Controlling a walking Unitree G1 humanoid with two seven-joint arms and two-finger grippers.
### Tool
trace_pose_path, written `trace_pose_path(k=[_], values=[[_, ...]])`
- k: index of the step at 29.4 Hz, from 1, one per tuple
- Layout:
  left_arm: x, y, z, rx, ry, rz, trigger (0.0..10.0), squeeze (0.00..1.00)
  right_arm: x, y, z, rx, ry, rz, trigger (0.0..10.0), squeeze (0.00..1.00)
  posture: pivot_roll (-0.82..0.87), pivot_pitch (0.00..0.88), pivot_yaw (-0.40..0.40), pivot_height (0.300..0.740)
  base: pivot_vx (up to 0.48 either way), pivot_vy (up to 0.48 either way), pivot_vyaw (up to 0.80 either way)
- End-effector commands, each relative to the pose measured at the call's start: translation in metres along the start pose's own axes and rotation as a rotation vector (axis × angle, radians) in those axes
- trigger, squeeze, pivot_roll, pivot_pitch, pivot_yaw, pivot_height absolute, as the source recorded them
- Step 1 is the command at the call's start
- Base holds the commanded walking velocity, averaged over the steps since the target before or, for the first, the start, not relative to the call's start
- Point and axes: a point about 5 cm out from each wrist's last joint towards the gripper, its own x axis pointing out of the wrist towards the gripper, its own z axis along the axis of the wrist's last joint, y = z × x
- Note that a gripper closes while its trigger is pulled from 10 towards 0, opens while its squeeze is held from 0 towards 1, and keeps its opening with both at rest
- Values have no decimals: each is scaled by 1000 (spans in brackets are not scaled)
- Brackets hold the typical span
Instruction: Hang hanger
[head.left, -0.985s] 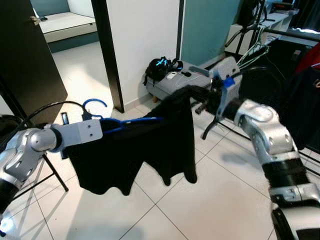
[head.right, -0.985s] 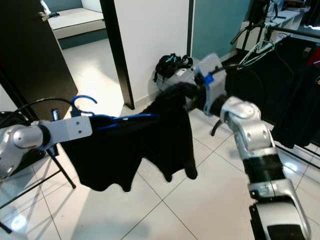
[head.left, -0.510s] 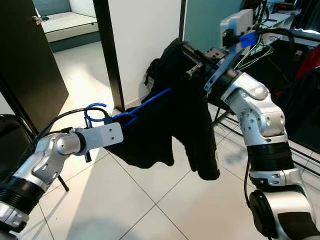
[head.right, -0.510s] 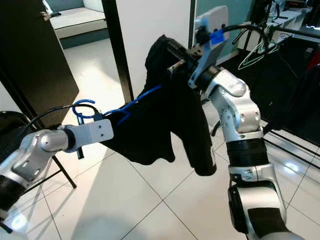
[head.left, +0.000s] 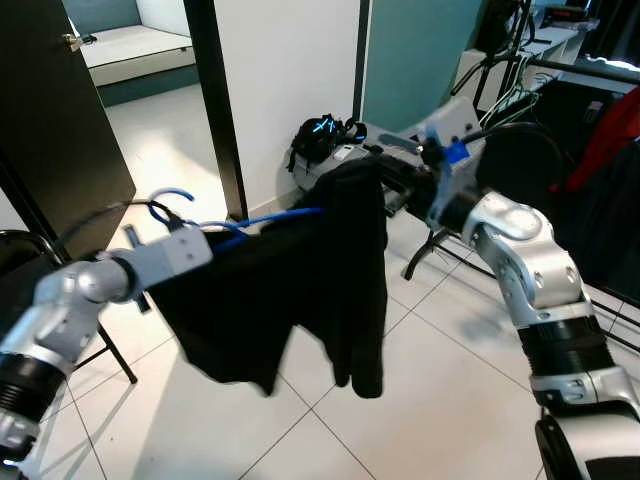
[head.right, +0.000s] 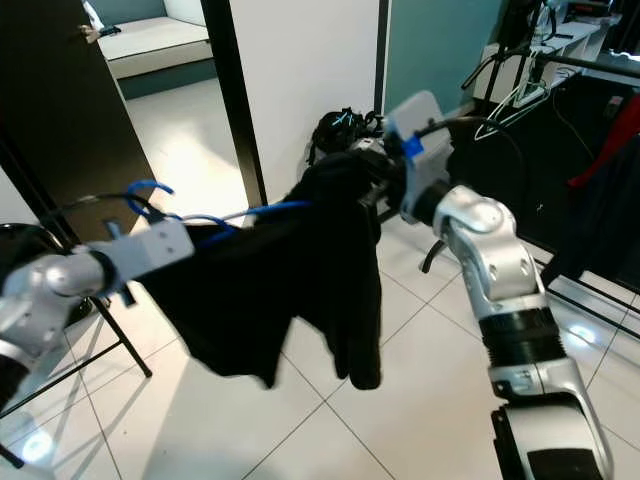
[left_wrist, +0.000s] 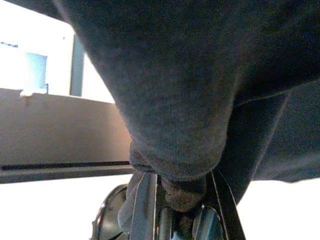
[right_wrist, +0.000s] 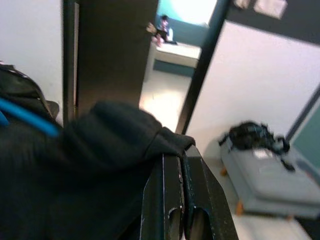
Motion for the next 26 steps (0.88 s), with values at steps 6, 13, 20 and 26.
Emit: trace_pose_path(k=[6,13,20,26], values=[[-6,24,4,28,-29,135,0,0,-7,1,-12,81,5,-4,10000,1000,27,11,25,735,0,0,0],[-7,31,1,64,-22,164,0,0,-11,0,-12,105,-26,0,10000,1000,29,10,23,735,0,0,0],[-9,35,-1,67,-23,194,0,0,-18,-7,-13,91,-12,-25,10000,1000,28,5,20,735,0,0,0],[-10,41,2,81,-37,206,0,0,-27,9,-28,56,74,143,10000,557,28,5,20,735,0,0,0]])
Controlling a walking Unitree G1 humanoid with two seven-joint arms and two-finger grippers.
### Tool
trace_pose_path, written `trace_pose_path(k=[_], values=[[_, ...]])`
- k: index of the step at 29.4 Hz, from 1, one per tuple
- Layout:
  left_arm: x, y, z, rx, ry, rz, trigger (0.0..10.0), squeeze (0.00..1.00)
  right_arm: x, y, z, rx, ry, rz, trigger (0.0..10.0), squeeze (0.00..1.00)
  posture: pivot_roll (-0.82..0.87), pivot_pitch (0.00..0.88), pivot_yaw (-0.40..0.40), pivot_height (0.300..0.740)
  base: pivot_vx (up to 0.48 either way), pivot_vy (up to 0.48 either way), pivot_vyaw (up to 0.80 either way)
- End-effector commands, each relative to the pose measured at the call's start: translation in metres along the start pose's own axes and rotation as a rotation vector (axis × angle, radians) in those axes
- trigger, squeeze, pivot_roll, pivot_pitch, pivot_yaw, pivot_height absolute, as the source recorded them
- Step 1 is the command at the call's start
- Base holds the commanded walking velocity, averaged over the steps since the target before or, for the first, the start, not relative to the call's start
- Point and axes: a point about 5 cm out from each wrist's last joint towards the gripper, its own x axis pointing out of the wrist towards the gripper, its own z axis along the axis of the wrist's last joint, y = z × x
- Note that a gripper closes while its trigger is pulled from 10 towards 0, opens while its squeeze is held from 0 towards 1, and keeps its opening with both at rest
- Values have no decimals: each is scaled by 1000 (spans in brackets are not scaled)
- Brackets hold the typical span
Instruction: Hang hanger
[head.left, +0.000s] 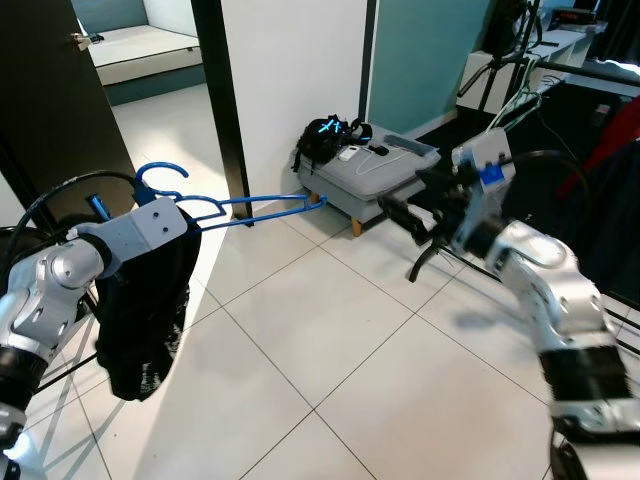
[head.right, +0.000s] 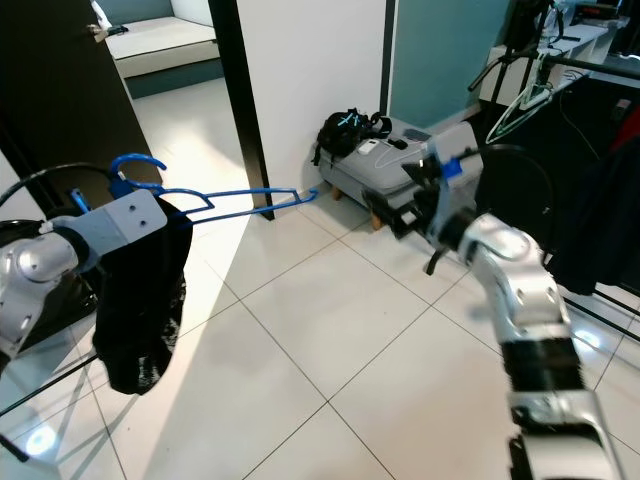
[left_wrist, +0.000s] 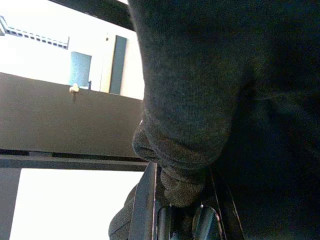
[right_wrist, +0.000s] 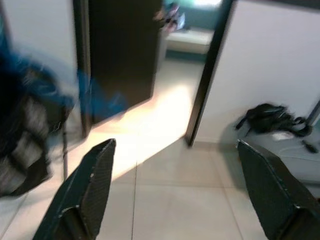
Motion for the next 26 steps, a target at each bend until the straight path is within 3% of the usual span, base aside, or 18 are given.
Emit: trace_pose_path(k=[1,2,3,5,8,9,12,14,16,18,20,22,26], values=[[-3,18,2,31,-18,57,0,0,0,14,-4,-16,41,115,10000,71,28,5,20,735,0,0,0],[-3,23,4,43,-36,66,0,0,-5,29,-12,-6,78,232,10000,0,37,0,19,735,0,0,0],[-3,23,4,43,-36,66,0,0,-5,29,-12,-6,78,232,10000,0,37,0,19,735,0,0,0],[-4,39,11,59,-75,102,0,0,-11,48,-22,44,103,367,10000,0,43,0,18,735,0,0,0],[-5,51,16,62,-100,130,0,0,-11,50,-26,68,96,374,10000,0,44,0,20,735,0,0,0],[-7,65,22,54,-130,166,0,0,-10,51,-28,91,86,362,10000,0,44,0,20,735,0,0,0],[-9,76,28,47,-155,194,0,0,-10,50,-30,109,77,352,10000,0,44,0,20,735,0,0,0],[-13,95,40,26,-207,238,0,0,-11,50,-33,125,72,347,10000,0,50,0,26,735,0,0,0],[-13,95,40,26,-207,238,0,0,-11,50,-33,125,72,347,10000,0,50,0,26,735,0,0,0],[-18,117,61,-13,-302,289,0,0,-16,46,-37,116,89,334,10000,0,51,0,28,735,0,0,0],[-20,124,68,-24,-335,303,0,0,-18,44,-38,110,96,324,10000,0,51,0,28,735,0,0,0],[-24,141,92,-47,-433,324,0,0,-16,27,-37,107,60,170,10000,0,51,0,36,735,0,0,0],[-29,155,113,-65,-516,333,0,0,-12,21,-32,122,3,97,10000,0,54,0,40,735,0,0,0]])
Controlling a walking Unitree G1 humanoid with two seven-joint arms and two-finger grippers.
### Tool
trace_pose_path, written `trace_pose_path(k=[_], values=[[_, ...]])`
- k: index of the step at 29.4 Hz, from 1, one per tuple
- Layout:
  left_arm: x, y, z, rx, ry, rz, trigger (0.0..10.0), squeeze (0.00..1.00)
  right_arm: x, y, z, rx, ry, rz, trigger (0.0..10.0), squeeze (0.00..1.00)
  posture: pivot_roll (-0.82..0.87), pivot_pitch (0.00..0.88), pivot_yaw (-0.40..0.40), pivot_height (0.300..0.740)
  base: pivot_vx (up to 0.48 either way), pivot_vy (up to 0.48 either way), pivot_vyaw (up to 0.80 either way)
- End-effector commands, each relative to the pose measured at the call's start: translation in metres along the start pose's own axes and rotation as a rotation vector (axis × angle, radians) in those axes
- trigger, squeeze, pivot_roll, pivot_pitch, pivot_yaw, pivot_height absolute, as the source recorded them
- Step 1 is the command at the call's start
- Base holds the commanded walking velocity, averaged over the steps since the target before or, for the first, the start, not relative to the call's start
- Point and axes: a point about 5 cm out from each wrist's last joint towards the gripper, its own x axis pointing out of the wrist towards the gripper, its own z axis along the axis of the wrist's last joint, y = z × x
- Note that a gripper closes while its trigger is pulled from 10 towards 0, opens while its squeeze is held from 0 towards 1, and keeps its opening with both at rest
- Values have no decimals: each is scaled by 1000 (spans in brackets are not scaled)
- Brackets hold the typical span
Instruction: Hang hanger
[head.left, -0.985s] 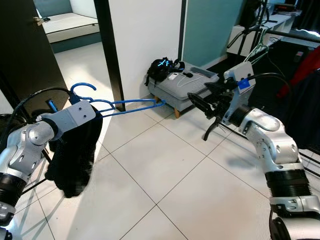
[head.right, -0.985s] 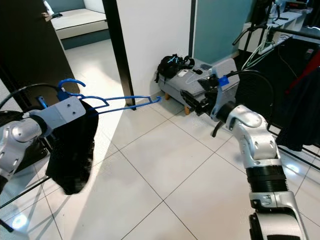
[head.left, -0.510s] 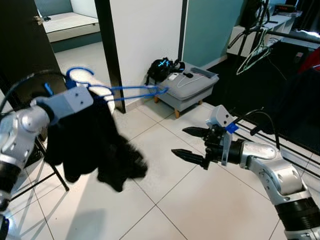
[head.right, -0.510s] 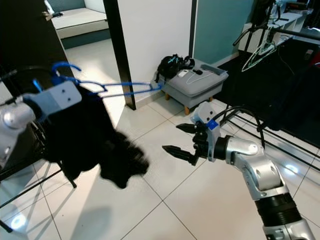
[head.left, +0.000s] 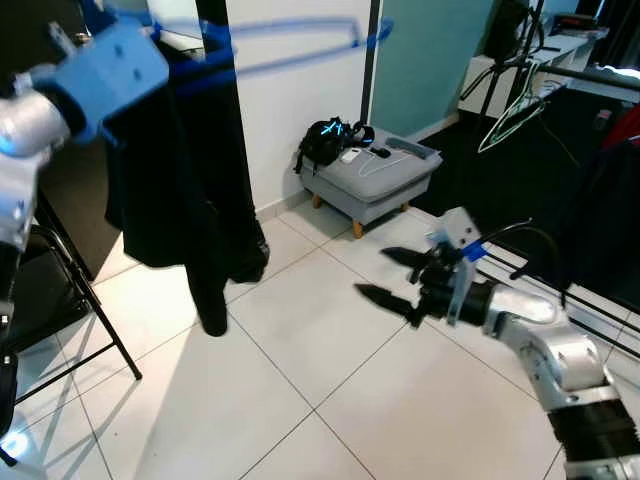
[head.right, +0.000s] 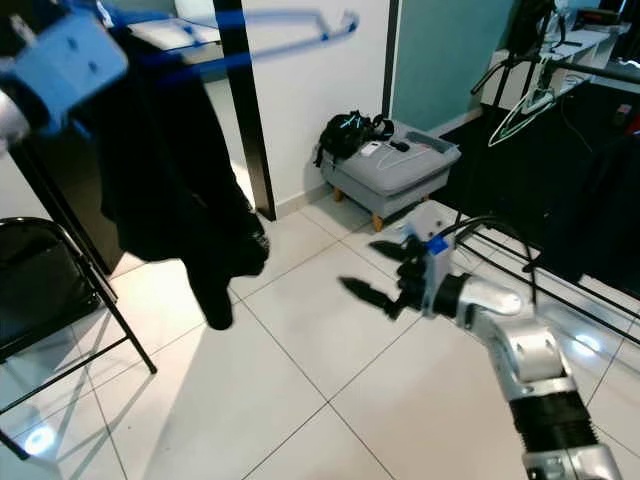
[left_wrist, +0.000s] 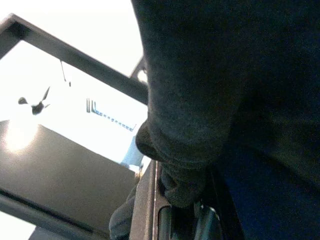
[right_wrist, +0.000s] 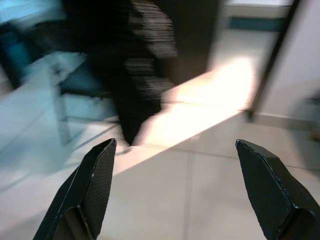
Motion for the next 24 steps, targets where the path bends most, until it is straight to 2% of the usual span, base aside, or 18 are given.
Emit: trace_pose_path(k=[1,5,8,10,13,14,17,18,20,22,23,24], values=[[6,12,19,-30,-86,25,0,0,5,2,6,3,-52,-7,10000,0,54,0,40,735,0,0,0],[16,26,39,-50,-149,41,0,0,16,16,13,21,-114,37,10000,0,65,0,53,735,0,0,0],[20,31,46,-61,-169,52,0,0,22,24,20,32,-156,70,10000,0,63,0,57,735,0,0,0],[20,31,46,-61,-169,52,0,0,22,24,20,32,-156,70,10000,0,63,0,57,735,0,0,0],[24,39,53,-83,-185,70,0,0,28,52,41,36,-256,223,10000,0,61,0,63,735,0,0,0],[24,39,53,-83,-185,70,0,0,28,52,41,36,-256,223,10000,0,61,0,63,735,0,0,0],[27,42,57,-92,-192,73,0,0,23,66,63,55,-355,336,10000,0,60,0,67,735,0,0,0],[27,42,57,-92,-192,73,0,0,23,66,63,55,-355,336,10000,0,60,0,67,735,0,0,0],[29,44,61,-103,-205,74,0,0,12,69,73,58,-394,412,10000,0,59,0,67,735,0,0,0],[30,44,63,-110,-215,73,0,0,9,67,75,42,-390,411,10000,0,58,0,68,735,0,0,0],[32,44,69,-125,-236,67,0,0,12,62,72,-22,-341,358,10000,0,57,0,69,735,0,0,0],[32,44,69,-125,-236,67,0,0,12,62,72,-22,-341,358,10000,0,57,0,69,735,0,0,0]])
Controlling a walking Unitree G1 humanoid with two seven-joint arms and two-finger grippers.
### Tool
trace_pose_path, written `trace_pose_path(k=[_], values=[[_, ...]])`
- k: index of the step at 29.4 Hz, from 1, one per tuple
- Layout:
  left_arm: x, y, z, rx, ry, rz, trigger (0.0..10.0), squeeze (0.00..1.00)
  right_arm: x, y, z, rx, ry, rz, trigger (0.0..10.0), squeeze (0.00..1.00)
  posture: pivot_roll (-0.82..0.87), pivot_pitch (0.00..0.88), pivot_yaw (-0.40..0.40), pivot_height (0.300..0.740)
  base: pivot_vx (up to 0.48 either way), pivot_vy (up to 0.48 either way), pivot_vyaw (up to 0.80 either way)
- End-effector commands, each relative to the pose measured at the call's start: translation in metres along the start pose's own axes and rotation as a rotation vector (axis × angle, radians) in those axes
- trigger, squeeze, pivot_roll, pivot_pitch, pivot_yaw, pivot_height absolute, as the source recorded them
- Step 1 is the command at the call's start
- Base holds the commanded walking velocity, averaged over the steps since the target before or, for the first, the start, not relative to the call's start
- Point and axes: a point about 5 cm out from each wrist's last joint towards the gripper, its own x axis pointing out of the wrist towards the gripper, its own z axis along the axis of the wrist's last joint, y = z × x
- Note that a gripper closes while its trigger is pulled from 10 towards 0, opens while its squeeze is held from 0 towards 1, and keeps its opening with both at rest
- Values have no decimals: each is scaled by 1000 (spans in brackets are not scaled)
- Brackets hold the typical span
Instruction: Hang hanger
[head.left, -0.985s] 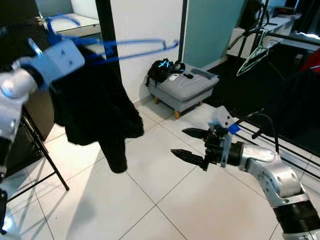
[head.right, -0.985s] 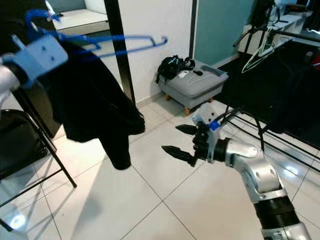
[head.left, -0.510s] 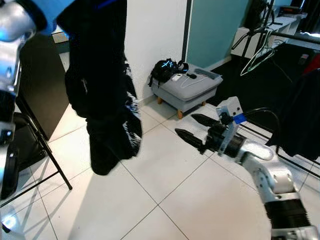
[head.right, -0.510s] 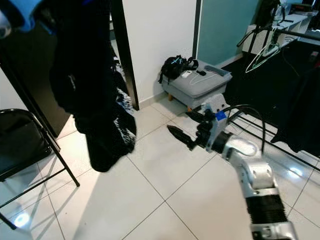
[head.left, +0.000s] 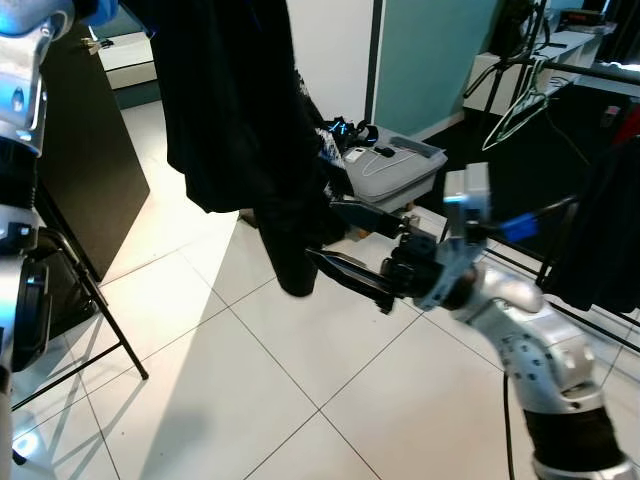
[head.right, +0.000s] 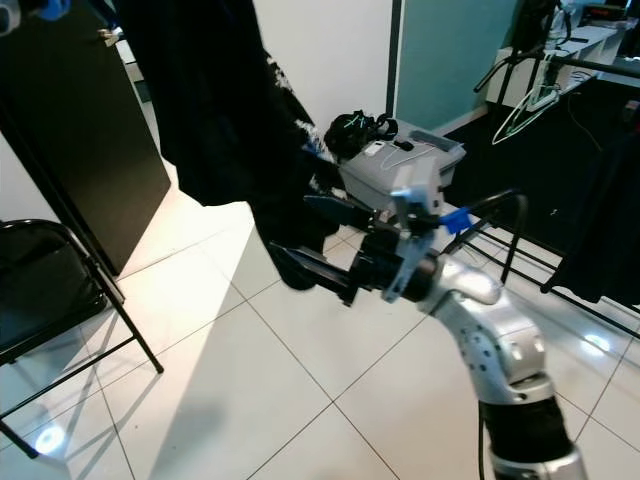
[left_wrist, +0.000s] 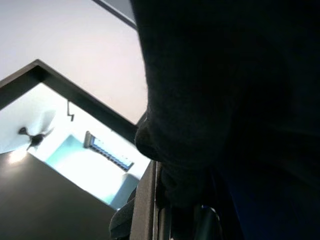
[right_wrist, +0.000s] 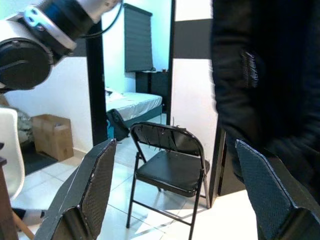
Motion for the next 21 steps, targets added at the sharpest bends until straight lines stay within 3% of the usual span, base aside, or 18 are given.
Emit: trace_pose_path(k=[1,4,7,9,16,21], values=[[2,8,14,-14,-58,22,0,0,1,-1,1,-31,16,-7,10000,0,57,0,69,735,0,0,0],[5,7,18,-25,-75,16,0,0,7,-9,-5,-100,70,-79,10000,0,57,0,69,735,0,0,0],[10,6,24,-33,-93,10,0,0,21,-28,-7,-295,107,-264,10000,0,62,0,73,735,0,0,0],[12,6,25,-33,-95,9,0,0,26,-30,-2,-326,87,-295,10000,0,62,0,73,735,0,0,0],[13,9,28,-30,-101,14,0,0,33,-22,-2,-309,85,-259,10000,0,68,0,74,735,0,0,0],[14,11,30,-35,-110,24,0,0,41,4,-15,-167,62,-98,10000,0,68,0,71,735,0,0,0]])
